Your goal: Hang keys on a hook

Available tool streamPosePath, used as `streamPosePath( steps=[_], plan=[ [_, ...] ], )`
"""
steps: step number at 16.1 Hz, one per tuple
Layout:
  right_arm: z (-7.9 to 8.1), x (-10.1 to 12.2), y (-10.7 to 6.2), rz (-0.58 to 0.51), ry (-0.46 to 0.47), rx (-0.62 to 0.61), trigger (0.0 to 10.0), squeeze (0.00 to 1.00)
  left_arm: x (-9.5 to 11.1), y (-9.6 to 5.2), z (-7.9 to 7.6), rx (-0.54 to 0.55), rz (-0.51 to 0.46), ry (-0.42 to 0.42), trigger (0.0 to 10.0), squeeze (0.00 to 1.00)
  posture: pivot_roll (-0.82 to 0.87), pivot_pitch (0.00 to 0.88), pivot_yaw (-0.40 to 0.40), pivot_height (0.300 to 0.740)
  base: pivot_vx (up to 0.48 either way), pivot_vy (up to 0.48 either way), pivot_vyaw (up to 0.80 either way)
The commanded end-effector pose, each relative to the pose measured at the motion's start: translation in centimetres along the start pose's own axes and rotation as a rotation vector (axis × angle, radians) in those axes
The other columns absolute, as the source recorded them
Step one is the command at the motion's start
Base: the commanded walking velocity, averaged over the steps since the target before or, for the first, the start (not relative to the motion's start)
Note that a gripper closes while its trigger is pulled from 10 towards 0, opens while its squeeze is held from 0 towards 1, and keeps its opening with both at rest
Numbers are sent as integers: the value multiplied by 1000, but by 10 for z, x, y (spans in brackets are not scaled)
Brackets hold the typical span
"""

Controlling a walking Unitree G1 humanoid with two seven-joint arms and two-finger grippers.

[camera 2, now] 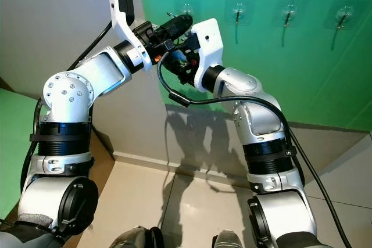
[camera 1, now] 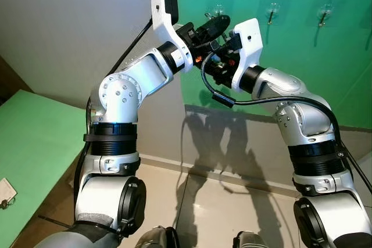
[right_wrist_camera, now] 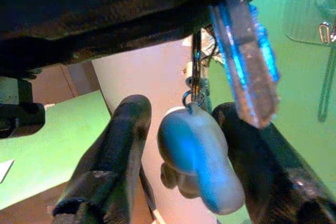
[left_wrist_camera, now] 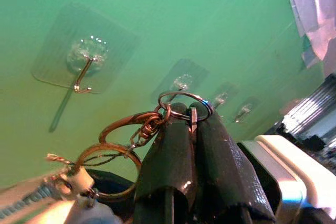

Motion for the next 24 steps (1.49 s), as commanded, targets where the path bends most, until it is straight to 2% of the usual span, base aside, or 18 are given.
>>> streamPosePath(
  steps=[1,6,12,16,17,18,19,24],
  plan=[
    [3,7,2,-10,-2,11,0,0,-3,1,-2,1,23,37,0,0,-254,61,136,740,0,0,0],
    [5,3,1,5,-5,31,0,0,-9,0,3,38,50,120,0,0,-254,50,129,740,0,0,0],
    [7,3,1,6,-6,49,0,0,-9,2,4,44,43,141,0,0,-255,43,124,740,0,0,0],
    [8,3,1,4,-4,54,0,0,-12,3,5,50,48,185,0,0,-257,47,125,740,0,0,0],
    [8,2,1,5,-4,54,0,0,-12,2,7,72,56,228,1137,0,-256,49,123,740,0,0,0],
    [8,2,1,6,-4,55,0,0,-12,2,9,82,59,243,1137,0,-256,49,123,740,0,0,0],
    [8,2,1,7,-4,54,0,0,-12,1,13,119,62,300,10000,1000,-256,50,124,740,0,0,0],
    [7,1,1,9,-4,51,0,0,-15,0,11,85,76,351,10000,1000,-255,55,123,740,0,0,0]
  ],
)
Point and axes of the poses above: a point about 5 cm out from each wrist's last joint towards the gripper, its own y axis pointing out of the wrist towards the gripper, its own x axis along the axis of the wrist's last joint, z = x × y, the point moved 2 cm from there along y, pointing out of the wrist towards the gripper
